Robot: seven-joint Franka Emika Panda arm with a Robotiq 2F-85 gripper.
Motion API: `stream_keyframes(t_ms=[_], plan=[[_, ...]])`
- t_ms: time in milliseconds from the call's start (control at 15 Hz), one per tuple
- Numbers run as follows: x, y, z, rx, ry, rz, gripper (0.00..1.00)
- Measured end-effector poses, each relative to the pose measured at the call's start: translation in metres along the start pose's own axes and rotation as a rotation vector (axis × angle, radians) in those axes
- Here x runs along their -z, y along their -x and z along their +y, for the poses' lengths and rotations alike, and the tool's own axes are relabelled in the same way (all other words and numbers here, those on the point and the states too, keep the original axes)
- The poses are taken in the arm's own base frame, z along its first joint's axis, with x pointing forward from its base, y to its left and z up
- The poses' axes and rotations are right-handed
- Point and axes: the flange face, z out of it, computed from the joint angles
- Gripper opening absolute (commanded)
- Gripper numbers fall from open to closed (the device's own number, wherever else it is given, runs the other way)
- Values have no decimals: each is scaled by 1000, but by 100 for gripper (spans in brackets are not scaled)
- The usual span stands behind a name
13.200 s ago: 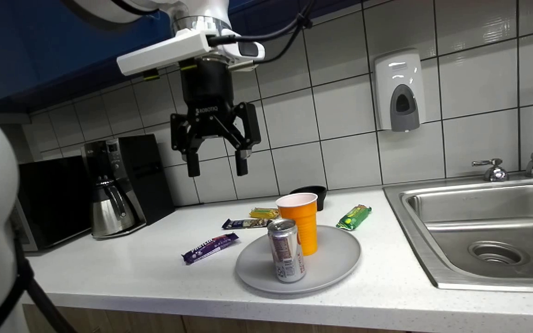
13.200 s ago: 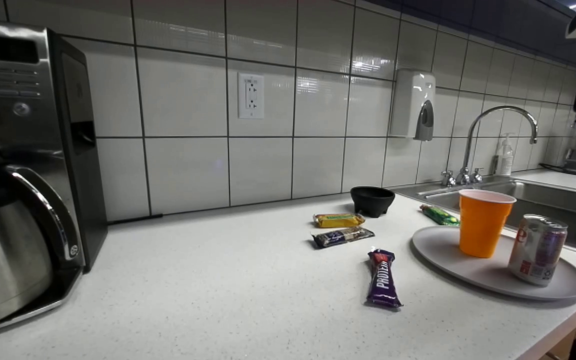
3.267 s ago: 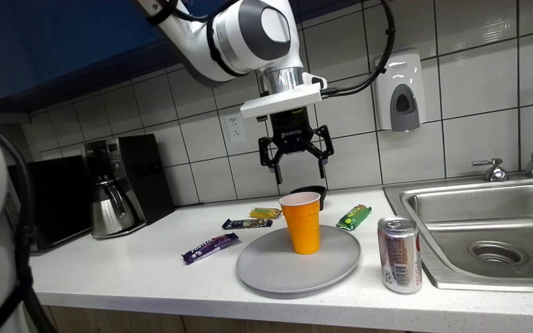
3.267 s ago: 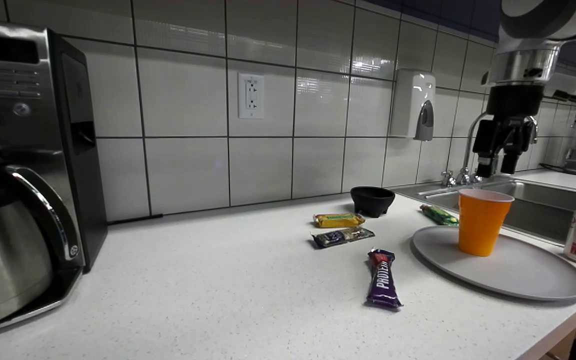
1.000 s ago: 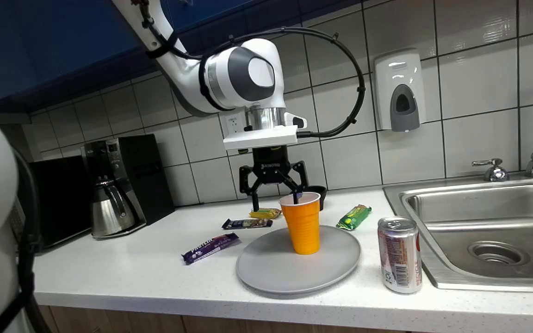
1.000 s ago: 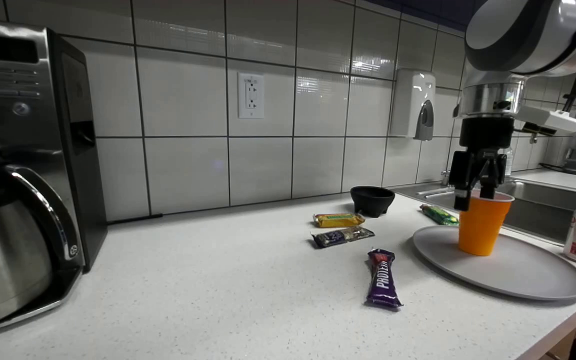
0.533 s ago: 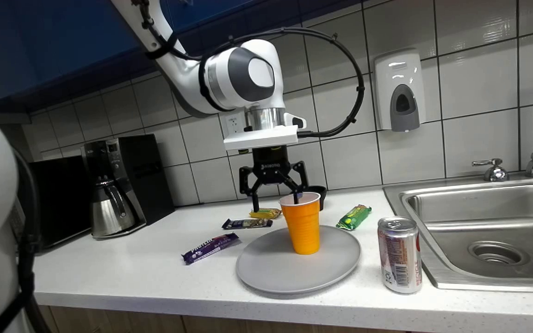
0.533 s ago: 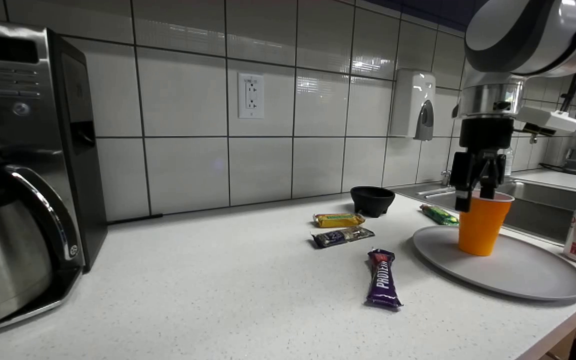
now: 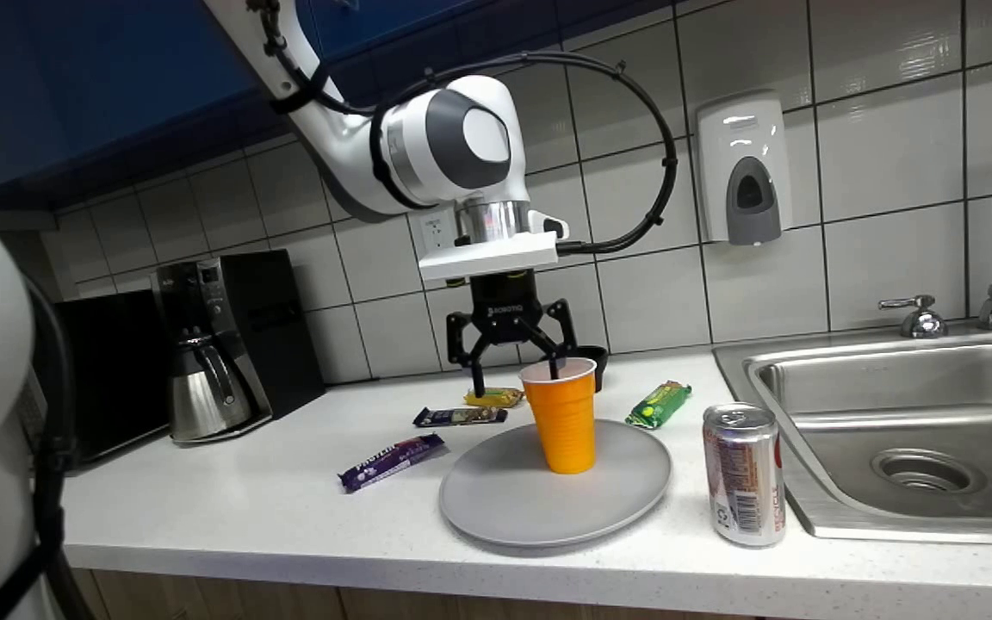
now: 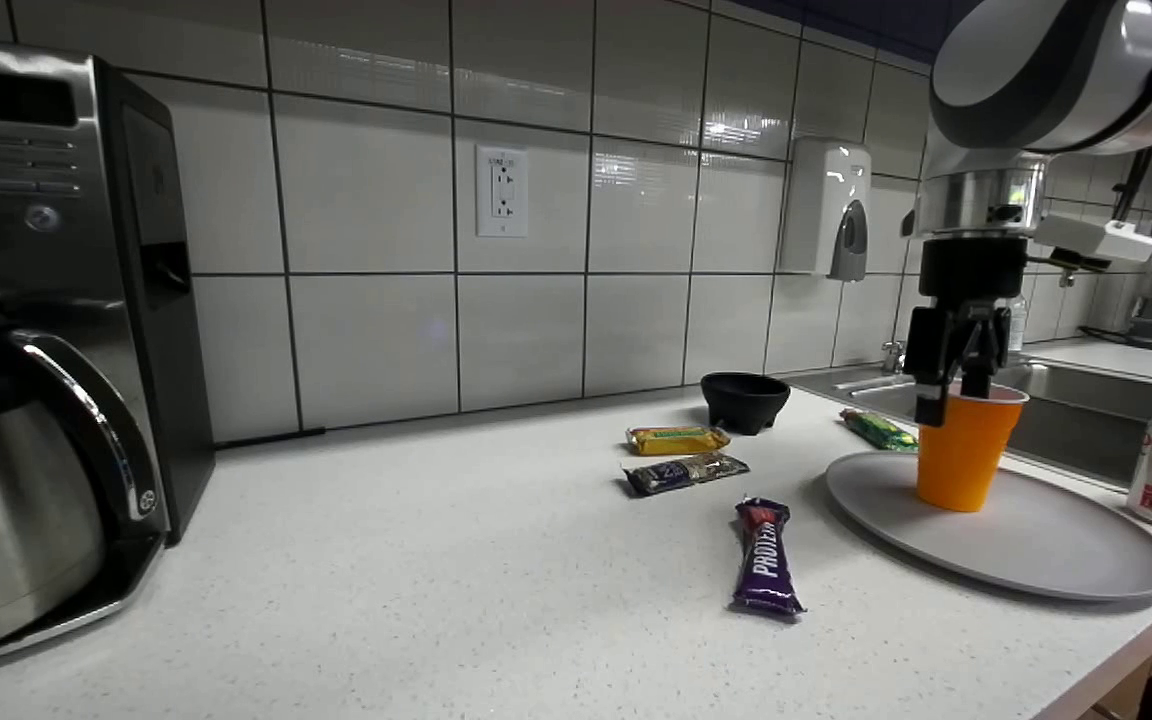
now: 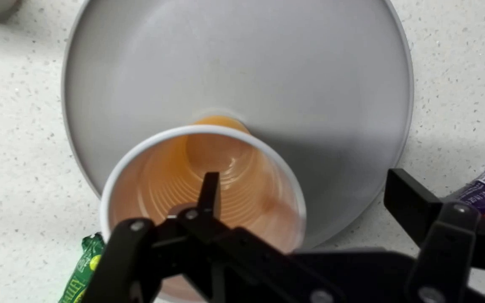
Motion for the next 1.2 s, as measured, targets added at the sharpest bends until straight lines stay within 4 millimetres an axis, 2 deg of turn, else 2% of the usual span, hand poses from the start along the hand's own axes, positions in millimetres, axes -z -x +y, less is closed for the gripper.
stream_keyframes(t_ms=[133, 200, 333, 867, 933, 1200], plan=[[0, 0, 0, 3, 4, 1, 100], [0, -1, 0, 4, 5, 2, 75], [0, -1, 0, 4, 6, 4, 66], [1, -2, 1, 7, 11, 10, 3], [1, -2, 1, 7, 12, 10, 0], [5, -2, 5, 18, 33, 13, 1]])
